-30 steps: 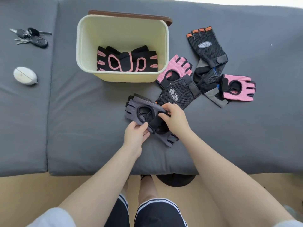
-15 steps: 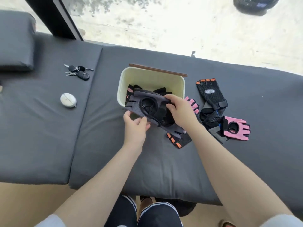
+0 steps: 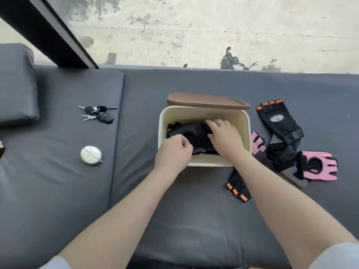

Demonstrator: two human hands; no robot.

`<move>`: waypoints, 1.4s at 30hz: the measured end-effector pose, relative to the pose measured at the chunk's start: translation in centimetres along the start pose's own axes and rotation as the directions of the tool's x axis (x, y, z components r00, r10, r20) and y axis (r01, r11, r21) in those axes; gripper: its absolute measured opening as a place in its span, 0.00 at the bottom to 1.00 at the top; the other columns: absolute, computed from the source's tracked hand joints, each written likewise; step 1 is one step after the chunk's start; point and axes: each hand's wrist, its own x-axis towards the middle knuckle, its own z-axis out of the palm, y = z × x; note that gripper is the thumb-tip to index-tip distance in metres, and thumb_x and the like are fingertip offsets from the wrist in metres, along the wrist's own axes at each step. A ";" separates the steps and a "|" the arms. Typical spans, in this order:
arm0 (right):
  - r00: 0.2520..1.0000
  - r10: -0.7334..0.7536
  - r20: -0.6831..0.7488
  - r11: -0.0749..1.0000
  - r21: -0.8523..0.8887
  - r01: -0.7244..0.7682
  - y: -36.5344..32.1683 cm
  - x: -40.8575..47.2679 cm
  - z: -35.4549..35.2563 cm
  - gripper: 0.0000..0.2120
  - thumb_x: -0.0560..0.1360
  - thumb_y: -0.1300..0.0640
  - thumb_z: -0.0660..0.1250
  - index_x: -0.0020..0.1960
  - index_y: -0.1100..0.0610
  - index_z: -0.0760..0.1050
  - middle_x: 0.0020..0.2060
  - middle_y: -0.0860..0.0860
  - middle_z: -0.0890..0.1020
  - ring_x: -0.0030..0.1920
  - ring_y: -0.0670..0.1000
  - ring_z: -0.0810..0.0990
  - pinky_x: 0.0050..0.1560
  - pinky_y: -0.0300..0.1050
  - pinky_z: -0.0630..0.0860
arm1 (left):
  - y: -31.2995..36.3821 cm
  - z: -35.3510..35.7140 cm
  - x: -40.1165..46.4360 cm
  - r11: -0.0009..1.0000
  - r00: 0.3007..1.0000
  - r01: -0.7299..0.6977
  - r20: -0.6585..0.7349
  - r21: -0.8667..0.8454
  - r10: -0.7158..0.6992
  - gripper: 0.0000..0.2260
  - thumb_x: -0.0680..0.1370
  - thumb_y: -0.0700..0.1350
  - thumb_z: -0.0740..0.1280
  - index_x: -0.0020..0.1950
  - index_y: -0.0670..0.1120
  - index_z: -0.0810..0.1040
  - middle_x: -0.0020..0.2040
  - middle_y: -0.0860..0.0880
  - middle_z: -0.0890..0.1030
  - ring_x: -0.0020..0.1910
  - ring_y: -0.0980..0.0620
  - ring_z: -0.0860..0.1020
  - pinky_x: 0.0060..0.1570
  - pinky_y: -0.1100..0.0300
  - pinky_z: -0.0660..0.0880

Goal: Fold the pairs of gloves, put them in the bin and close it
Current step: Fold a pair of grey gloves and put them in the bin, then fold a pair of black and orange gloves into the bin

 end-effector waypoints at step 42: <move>0.446 0.814 0.371 -0.096 0.844 -0.528 12.9 -12.7 11.6 0.19 0.75 0.53 0.64 0.63 0.60 0.70 0.49 0.50 0.77 0.56 0.53 0.71 0.61 0.51 0.68 | -0.9 18.1 -3.2 0.890 0.876 -0.386 0.399 0.243 0.272 0.22 0.75 0.31 0.53 0.68 0.44 0.69 0.66 0.45 0.71 0.61 0.49 0.73 0.60 0.63 0.66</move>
